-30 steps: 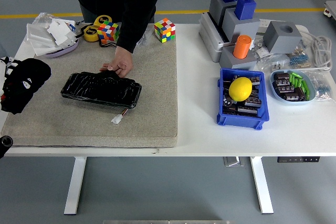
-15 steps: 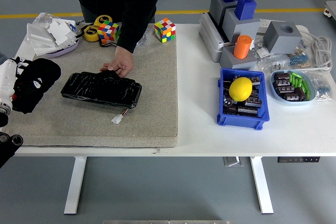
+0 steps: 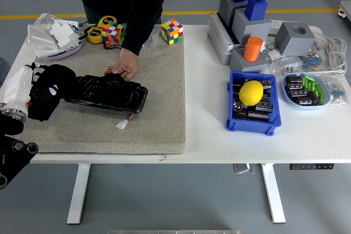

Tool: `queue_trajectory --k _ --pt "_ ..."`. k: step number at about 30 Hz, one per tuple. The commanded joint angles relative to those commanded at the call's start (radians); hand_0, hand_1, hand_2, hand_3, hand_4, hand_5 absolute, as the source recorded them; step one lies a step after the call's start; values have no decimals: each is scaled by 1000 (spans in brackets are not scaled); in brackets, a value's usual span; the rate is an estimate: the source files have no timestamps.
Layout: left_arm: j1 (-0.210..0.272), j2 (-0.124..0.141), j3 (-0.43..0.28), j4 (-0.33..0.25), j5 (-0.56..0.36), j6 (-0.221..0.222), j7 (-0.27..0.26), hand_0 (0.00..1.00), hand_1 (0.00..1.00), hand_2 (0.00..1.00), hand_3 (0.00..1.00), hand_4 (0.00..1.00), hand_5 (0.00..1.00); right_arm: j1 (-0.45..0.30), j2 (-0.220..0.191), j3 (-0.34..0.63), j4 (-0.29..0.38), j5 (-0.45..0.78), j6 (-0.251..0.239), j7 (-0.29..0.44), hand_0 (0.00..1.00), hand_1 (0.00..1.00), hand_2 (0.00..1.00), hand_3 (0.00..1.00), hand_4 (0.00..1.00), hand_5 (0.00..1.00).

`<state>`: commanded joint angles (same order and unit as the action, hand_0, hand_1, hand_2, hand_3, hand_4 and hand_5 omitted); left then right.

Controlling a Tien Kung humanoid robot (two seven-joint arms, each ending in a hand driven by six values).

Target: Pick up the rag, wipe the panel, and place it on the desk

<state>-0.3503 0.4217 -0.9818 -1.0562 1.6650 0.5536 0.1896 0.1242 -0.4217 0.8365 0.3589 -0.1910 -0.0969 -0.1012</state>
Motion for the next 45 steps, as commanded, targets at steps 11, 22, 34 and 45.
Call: queue_trajectory --k 11,22,34,45 --pt "-13 -7 35 -7 5 3 7 193 115 583 681 510 2 1 -3 -4 0 1 1 0 727 642 677 621 998 613" --pt "-32 -16 64 -48 51 2 37 192 114 584 681 510 2 3 -3 -4 -3 5 5 2 726 641 677 622 998 612" --pt "-49 -38 117 -50 40 6 34 189 113 586 679 510 2 4 -7 -7 -7 12 8 -1 727 641 677 621 998 610" --pt "-69 -53 203 -89 35 7 39 189 111 588 679 510 2 6 -10 -10 -9 15 9 -4 727 641 677 622 998 609"
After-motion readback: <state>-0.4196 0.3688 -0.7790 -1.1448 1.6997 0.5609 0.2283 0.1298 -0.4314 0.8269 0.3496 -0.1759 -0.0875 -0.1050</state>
